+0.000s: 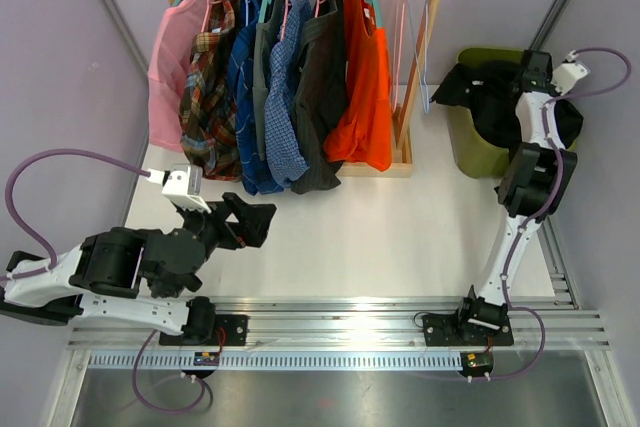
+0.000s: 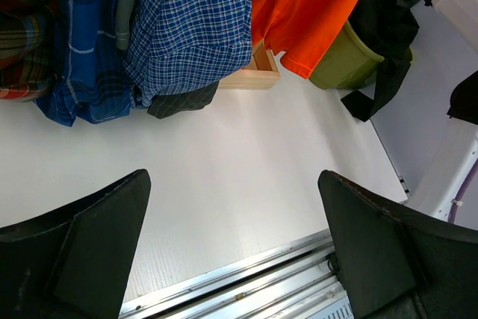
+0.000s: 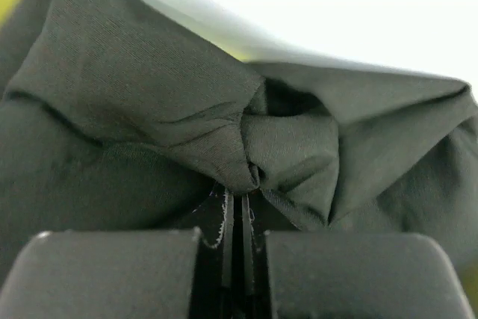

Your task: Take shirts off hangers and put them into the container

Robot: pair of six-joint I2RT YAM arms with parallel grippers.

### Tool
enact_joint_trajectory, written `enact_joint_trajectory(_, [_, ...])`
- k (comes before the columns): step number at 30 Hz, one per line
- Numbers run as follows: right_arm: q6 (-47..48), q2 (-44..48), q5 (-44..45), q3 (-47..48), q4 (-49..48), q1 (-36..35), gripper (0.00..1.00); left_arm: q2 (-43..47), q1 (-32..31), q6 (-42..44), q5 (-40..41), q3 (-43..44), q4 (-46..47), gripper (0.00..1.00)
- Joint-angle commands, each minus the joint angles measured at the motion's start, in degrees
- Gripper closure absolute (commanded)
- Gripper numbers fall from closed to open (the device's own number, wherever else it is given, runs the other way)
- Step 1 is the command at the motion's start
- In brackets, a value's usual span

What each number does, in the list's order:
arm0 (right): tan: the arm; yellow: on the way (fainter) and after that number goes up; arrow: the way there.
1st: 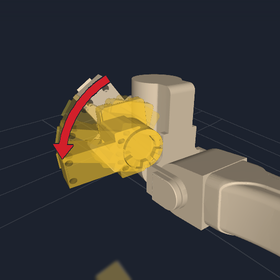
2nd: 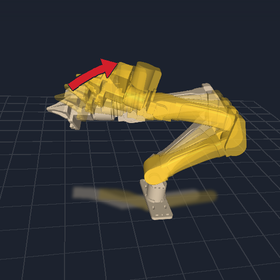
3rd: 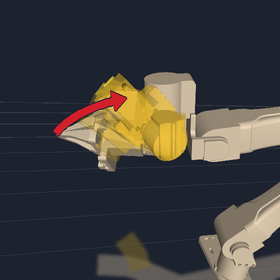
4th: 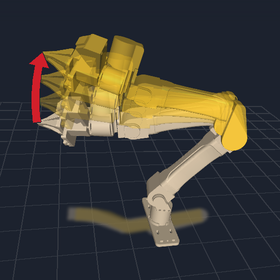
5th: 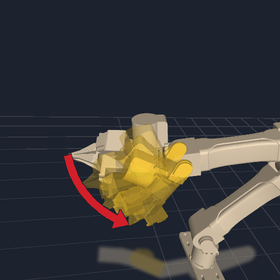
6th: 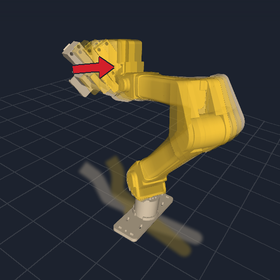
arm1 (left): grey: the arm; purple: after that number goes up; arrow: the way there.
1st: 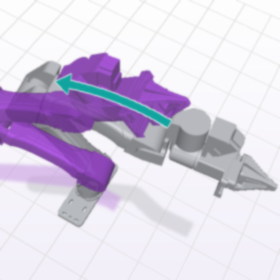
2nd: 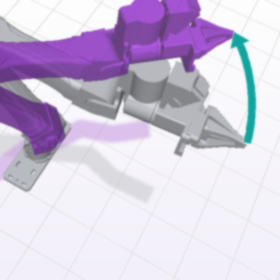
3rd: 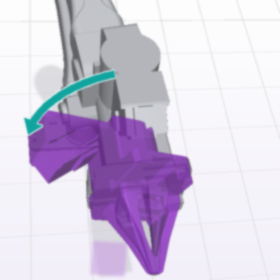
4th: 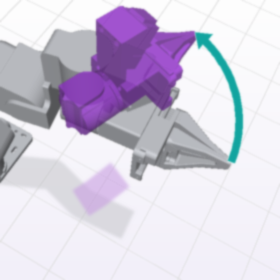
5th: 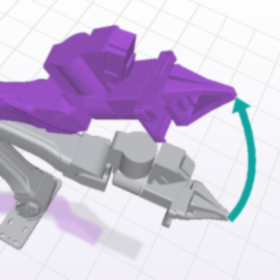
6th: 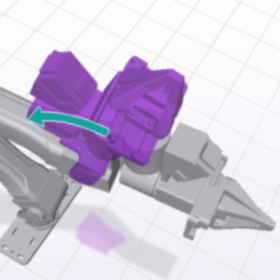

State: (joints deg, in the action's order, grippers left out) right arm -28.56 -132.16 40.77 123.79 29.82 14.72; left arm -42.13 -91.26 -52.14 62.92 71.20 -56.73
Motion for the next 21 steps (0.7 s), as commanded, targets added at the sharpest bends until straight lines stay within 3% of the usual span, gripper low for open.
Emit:
enact_joint_trajectory(1, [-5.9, 10.15, 9.23, -6.26, -2.39, 0.92, 1.0, -0.76, 0.3, -0.95, 0.02, -0.01, 3.55, 0.01])
enact_joint_trajectory(3, [-2.41, 12.62, 4.95, -9.51, -8.45, 1.45, 1.0, -1.2, 0.38, -0.68, -0.25, 0.17, 3.73, 0.01])
enact_joint_trajectory(7, [1.47, 7.64, -4.18, -1.65, -4.09, 1.54, 1.0, -1.73, 0.47, 0.2, -0.6, 0.17, 4.79, 0.01])
enact_joint_trajectory(11, [2.19, -7.47, -16.57, 22.48, 19.06, 1.63, 1.0, -1.55, 0.56, -0.33, -1.39, -0.71, 5.14, 0.01])
enact_joint_trajectory(12, [1.49, -11.85, -18.17, 24.12, 21.48, 1.54, 1.0, -1.38, 0.73, -0.77, -1.65, -0.88, 5.14, 0.01])
enact_joint_trajectory(14, [1.14, -13.56, -21.33, 20.92, 23.08, 1.63, 1.0, -1.11, 0.74, -1.12, -2.18, -1.5, 5.22, 0.01])
enact_joint_trajectory(17, [0.43, -11.9, -24.07, 9.42, 16.68, 1.63, 1.0, -0.76, 0.82, -1.56, -2.71, -1.68, 5.05, 0.01])
enact_joint_trajectory(21, [0.52, -13.2, -25.21, 8.66, 17.54, 1.63, 1.0, -0.85, 0.91, -2.0, -3.15, -2.03, 5.05, 0.01])
